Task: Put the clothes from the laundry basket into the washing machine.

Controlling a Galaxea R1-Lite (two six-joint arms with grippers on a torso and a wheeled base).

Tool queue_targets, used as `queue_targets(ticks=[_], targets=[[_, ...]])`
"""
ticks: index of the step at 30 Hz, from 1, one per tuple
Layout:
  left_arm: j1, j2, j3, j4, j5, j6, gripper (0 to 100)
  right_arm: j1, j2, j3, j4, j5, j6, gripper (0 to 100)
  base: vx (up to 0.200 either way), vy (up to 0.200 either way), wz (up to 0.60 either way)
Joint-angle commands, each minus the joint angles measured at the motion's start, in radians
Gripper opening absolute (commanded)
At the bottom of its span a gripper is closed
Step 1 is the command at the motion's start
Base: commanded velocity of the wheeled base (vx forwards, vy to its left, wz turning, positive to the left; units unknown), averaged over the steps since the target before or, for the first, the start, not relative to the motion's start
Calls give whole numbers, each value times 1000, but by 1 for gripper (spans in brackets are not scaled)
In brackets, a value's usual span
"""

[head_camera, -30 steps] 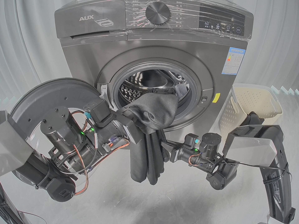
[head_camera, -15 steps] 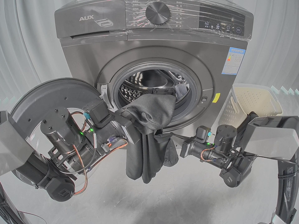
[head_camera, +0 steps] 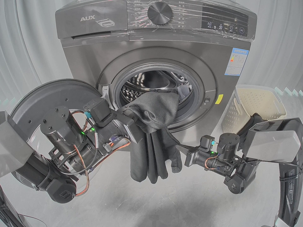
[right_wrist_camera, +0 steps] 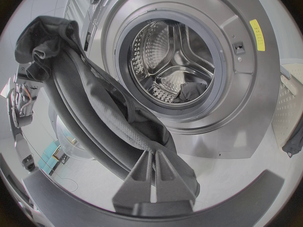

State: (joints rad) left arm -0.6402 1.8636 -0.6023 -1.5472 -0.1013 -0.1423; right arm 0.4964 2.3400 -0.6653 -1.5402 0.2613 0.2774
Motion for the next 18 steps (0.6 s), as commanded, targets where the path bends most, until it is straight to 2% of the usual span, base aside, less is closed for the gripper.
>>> queue_targets(ticks=[1,3,4,14,18], targets=[[-4,2,-5,-1,-2,0,0,16,71,-39,-1,-4,0,0,0,0,0],[-6,2,-5,-1,-2,0,0,22,71,-42,-1,-4,0,0,0,0,0],[-7,2,-5,-1,-2,0,0,28,73,-43,-1,-5,3,100,0,0,0],[-9,2,4,-1,-3,0,0,47,147,-106,-1,-7,-7,100,0,0,0],[-7,0,7,-1,-3,0,0,47,162,-131,-1,-30,-9,100,0,0,0]])
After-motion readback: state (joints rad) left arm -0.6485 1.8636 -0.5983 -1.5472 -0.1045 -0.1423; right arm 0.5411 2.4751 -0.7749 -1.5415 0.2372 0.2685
